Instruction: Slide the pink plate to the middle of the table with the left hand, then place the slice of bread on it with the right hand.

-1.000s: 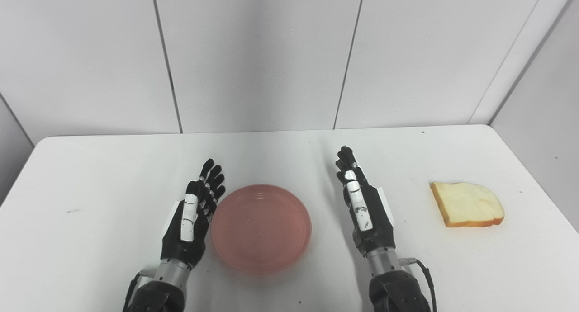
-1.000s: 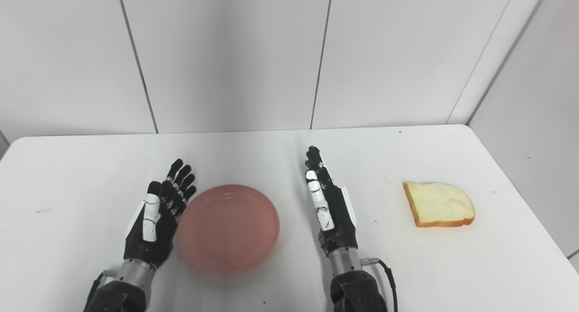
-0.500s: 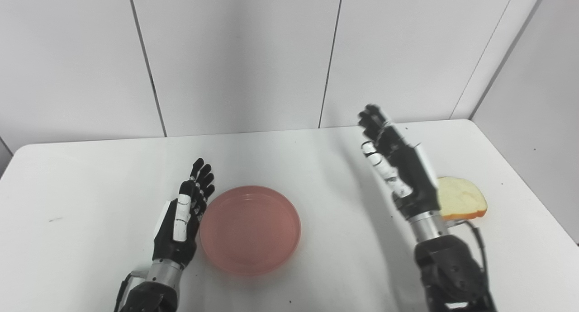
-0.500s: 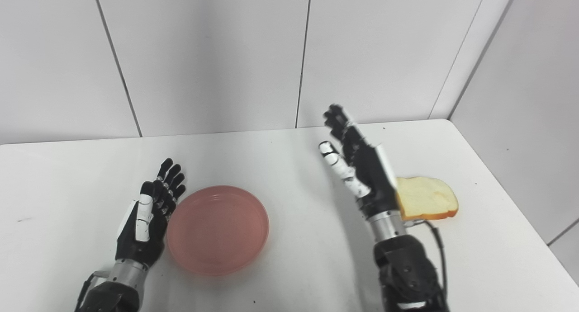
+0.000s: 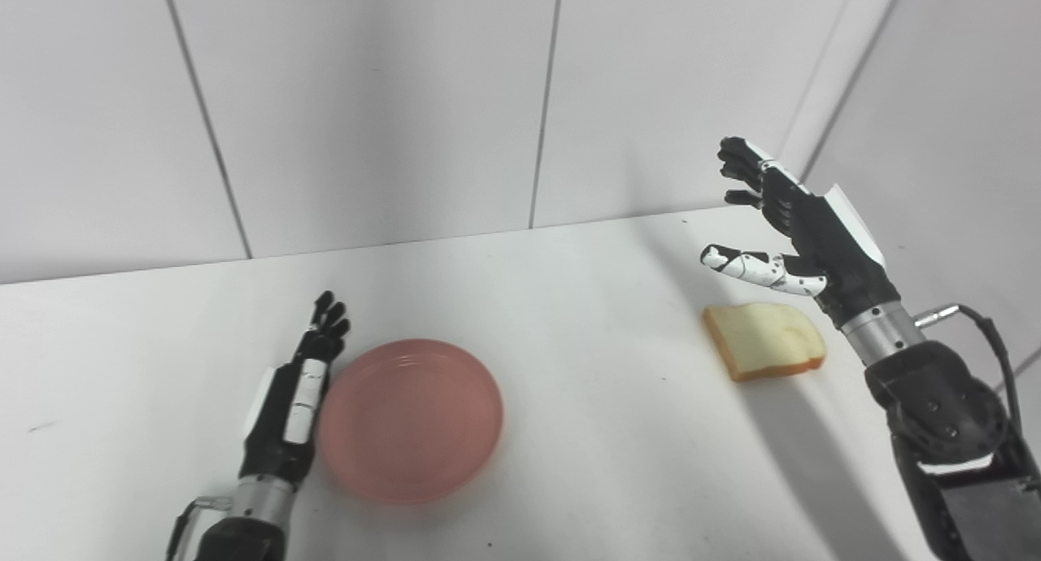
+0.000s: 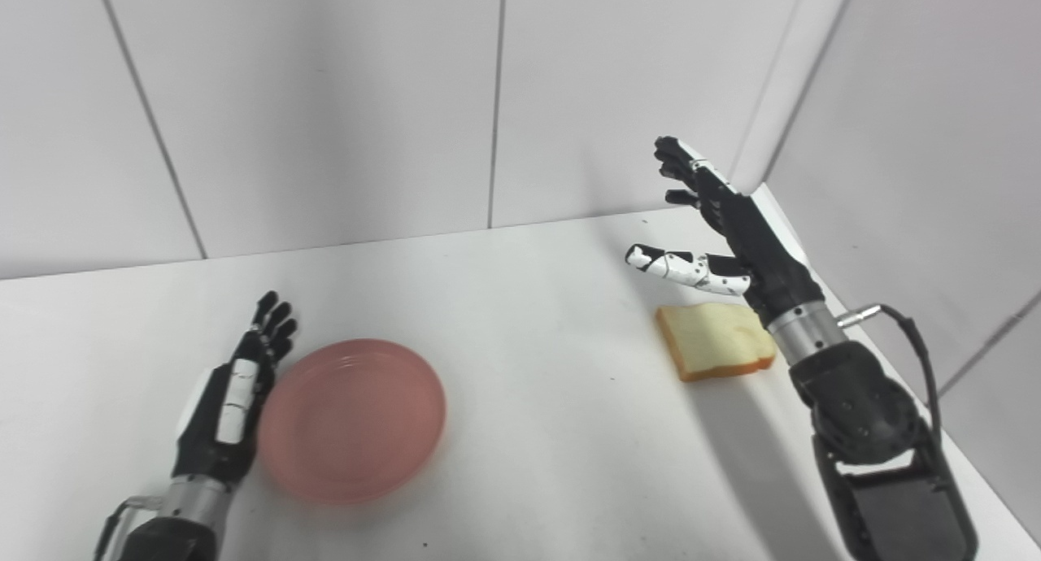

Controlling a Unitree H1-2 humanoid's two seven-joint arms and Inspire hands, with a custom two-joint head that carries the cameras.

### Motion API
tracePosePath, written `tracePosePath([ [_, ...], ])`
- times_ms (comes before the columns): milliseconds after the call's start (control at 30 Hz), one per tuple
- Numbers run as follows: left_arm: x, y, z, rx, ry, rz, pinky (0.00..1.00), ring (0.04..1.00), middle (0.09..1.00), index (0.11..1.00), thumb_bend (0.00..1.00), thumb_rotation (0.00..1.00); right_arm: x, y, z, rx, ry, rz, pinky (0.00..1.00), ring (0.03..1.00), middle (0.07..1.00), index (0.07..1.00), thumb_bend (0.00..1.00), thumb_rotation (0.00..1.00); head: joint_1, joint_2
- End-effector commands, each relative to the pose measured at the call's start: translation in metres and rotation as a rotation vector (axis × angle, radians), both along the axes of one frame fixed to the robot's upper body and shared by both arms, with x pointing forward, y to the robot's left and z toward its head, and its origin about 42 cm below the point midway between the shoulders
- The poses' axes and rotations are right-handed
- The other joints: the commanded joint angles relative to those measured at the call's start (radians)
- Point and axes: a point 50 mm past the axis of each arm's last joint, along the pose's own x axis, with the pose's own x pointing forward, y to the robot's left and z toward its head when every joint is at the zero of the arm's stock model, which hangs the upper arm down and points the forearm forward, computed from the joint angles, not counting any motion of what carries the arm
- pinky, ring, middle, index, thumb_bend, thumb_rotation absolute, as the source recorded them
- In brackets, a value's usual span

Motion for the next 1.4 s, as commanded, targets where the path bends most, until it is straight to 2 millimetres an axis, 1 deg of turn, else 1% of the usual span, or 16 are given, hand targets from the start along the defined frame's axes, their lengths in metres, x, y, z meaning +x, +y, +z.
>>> tracePosePath([
  [0,-0.007,0.016,-0.019,-0.004,0.033,0.017,1.0,0.977,0.979,0.963,0.8,1.0,0.0,-0.008,0.017,-0.085,0.003,-0.014,0.87,0.967,0.995,0.94,0.88,0.38,-0.011,0.003],
  [133,-0.005,0.022,-0.017,-0.017,0.038,0.014,1.0,0.976,0.976,0.951,0.8,1.0,0.001,-0.013,0.022,-0.205,0.063,-0.063,0.91,0.998,1.0,0.938,0.95,0.39,-0.044,0.003],
  [300,-0.004,0.029,-0.018,-0.054,0.06,-0.001,1.0,0.984,0.979,0.944,0.76,1.0,0.008,-0.014,0.019,-0.307,0.118,-0.078,0.94,1.0,1.0,0.946,0.97,0.39,-0.079,0.007],
  [333,-0.004,0.031,-0.018,-0.062,0.066,-0.006,1.0,0.985,0.98,0.944,0.75,1.0,0.01,-0.015,0.018,-0.316,0.126,-0.08,0.94,1.0,1.0,0.953,0.97,0.37,-0.082,0.008],
  [367,-0.004,0.032,-0.018,-0.068,0.071,-0.012,1.0,0.987,0.982,0.948,0.74,1.0,0.011,-0.015,0.018,-0.326,0.13,-0.082,0.93,1.0,1.0,0.975,0.96,0.28,-0.082,0.008],
  [467,-0.004,0.034,-0.016,-0.072,0.076,-0.02,1.0,0.987,0.986,0.952,0.74,1.0,0.015,-0.019,0.017,-0.402,0.138,-0.096,0.9,0.988,0.994,0.998,0.95,0.19,-0.081,0.014],
  [500,-0.004,0.034,-0.015,-0.074,0.078,-0.019,1.0,0.987,0.986,0.952,0.74,1.0,0.016,-0.021,0.017,-0.438,0.152,-0.106,0.9,0.987,0.994,0.998,0.96,0.19,-0.081,0.014],
  [533,-0.005,0.034,-0.014,-0.077,0.08,-0.016,1.0,0.983,0.982,0.949,0.74,1.0,0.018,-0.025,0.018,-0.471,0.17,-0.12,0.9,0.989,0.997,1.0,0.96,0.18,-0.057,0.016],
  [567,-0.005,0.033,-0.013,-0.08,0.082,-0.014,1.0,0.979,0.979,0.944,0.74,1.0,0.018,-0.027,0.018,-0.493,0.182,-0.13,0.9,0.994,0.999,1.0,0.97,0.2,-0.057,0.016],
  [600,-0.006,0.031,-0.013,-0.081,0.081,-0.012,1.0,0.978,0.978,0.943,0.74,1.0,0.018,-0.03,0.019,-0.515,0.204,-0.143,0.9,0.995,1.0,1.0,0.98,0.2,-0.033,0.011],
  [700,-0.008,0.026,-0.012,-0.078,0.069,0.0,0.99,0.964,0.974,0.936,0.72,1.0,0.017,-0.04,0.022,-0.607,0.237,-0.172,0.96,1.0,1.0,1.0,1.0,0.27,-0.022,0.009],
  [867,-0.008,0.022,-0.013,-0.074,0.055,0.005,1.0,0.966,0.969,0.934,0.74,1.0,0.017,-0.049,0.024,-0.759,0.311,-0.208,0.99,1.0,0.999,1.0,1.0,0.23,-0.026,0.008],
  [967,-0.008,0.022,-0.013,-0.078,0.056,0.005,1.0,0.966,0.967,0.931,0.75,1.0,0.022,-0.054,0.023,-0.828,0.388,-0.23,1.0,1.0,1.0,1.0,1.0,0.25,-0.036,0.001],
  [1000,-0.009,0.022,-0.012,-0.078,0.054,0.005,1.0,0.966,0.968,0.931,0.74,1.0,0.024,-0.055,0.023,-0.842,0.411,-0.238,1.0,1.0,1.0,1.0,1.0,0.23,-0.036,0.001],
  [1167,-0.009,0.024,-0.012,-0.076,0.054,0.005,1.0,0.966,0.967,0.927,0.73,1.0,0.029,-0.054,0.023,-0.938,0.471,-0.263,1.0,1.0,1.0,1.0,1.0,0.21,-0.049,0.003],
  [1367,-0.009,0.026,-0.013,-0.078,0.052,0.002,1.0,0.964,0.966,0.924,0.75,1.0,0.034,-0.053,0.019,-0.963,0.51,-0.27,1.0,1.0,1.0,1.0,1.0,0.18,-0.051,0.002],
])
